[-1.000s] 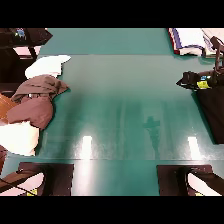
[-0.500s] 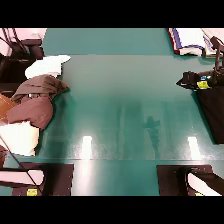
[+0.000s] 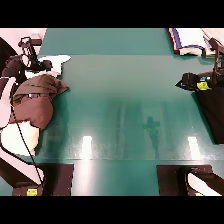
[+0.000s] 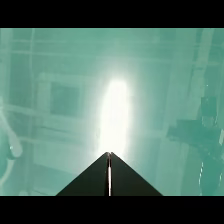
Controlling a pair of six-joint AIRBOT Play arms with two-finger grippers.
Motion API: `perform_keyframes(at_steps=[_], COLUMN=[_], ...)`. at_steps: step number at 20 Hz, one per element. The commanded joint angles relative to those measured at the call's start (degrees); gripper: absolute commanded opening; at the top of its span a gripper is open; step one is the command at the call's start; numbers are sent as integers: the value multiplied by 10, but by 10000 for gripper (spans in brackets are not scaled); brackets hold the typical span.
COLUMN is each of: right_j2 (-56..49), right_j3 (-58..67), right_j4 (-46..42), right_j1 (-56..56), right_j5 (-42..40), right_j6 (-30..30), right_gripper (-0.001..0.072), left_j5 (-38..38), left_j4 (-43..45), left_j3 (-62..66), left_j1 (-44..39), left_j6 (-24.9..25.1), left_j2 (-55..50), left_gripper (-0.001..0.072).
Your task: Fold the shirts.
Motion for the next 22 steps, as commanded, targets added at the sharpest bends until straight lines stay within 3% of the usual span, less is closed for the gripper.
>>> perform_keyframes(at_steps=[1, 2, 7, 12, 17, 22], right_j2=[0, 0, 0, 0, 0, 0], right_j3=[0, 0, 21, 152, 253, 309], right_j4=[0, 0, 0, -1, -1, -1], right_j1=[1, 1, 0, 0, 0, 0], right_j5=[2, 2, -4, -45, -53, -10], right_j6=[0, 0, 0, 0, 0, 0], right_gripper=[15, 15, 15, 15, 15, 15], left_j5=[4, -7, -110, -155, -223, -328], left_j4=[1, -1, -12, -12, -12, -17], left_j3=[7, 10, 141, 242, 242, 169], left_j1=[1, 1, -1, -49, -177, -367], left_j6=[-1, -1, 4, 97, 139, 116], left_j2=[-13, -11, 32, 220, 363, 355], left_gripper=[163, 31, 24, 23, 23, 23])
